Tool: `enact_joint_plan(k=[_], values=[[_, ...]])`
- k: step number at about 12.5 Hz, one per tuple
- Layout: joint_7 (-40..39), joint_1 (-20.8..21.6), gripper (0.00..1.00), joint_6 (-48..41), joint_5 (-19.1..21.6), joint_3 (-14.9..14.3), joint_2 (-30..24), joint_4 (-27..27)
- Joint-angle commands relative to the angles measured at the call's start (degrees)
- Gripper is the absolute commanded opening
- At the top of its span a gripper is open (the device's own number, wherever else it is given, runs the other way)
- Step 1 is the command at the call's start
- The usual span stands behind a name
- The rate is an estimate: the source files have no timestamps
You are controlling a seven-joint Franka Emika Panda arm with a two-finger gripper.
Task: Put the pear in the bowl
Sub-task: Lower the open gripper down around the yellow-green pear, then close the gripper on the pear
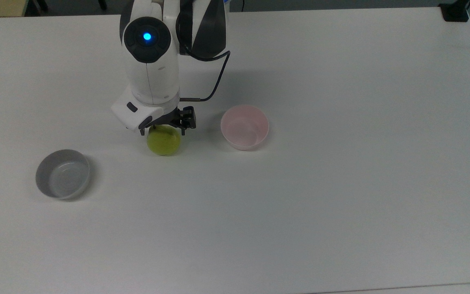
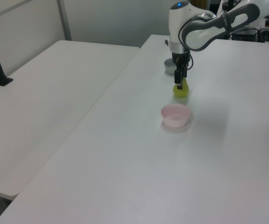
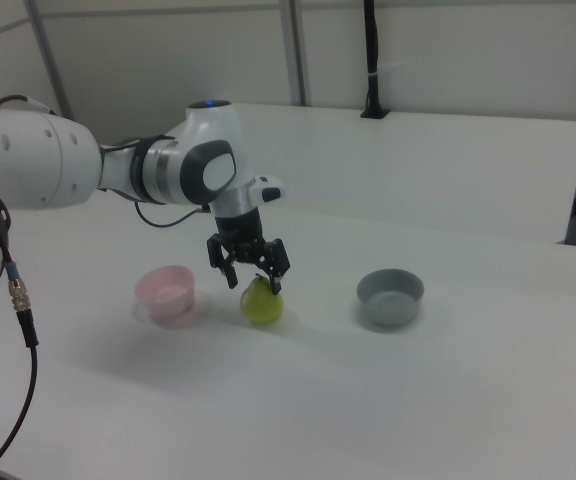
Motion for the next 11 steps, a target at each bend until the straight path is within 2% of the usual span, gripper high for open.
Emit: enact_joint_plan(k=[1, 3, 6, 7, 10, 11], values=[[-0.89, 0.25, 1.00, 3.17, -1.35, -0.17, 1.50, -0.70], [-0.63, 0.25, 0.98, 3.44, -2.23, -0.17, 2.12, -0.70], [-0.63, 0.25, 0.60, 3.44, -3.02, -0.17, 2.12, -0.79], [-0.63, 0.33, 0.54, 3.44, -3.03, -0.17, 2.12, -0.79], [-0.89, 0.33, 0.51, 2.04, -2.94, -0.08, 1.42, -0.61], [-0.98, 0.33, 0.51, -0.93, -2.85, 0.09, -0.50, -0.35]])
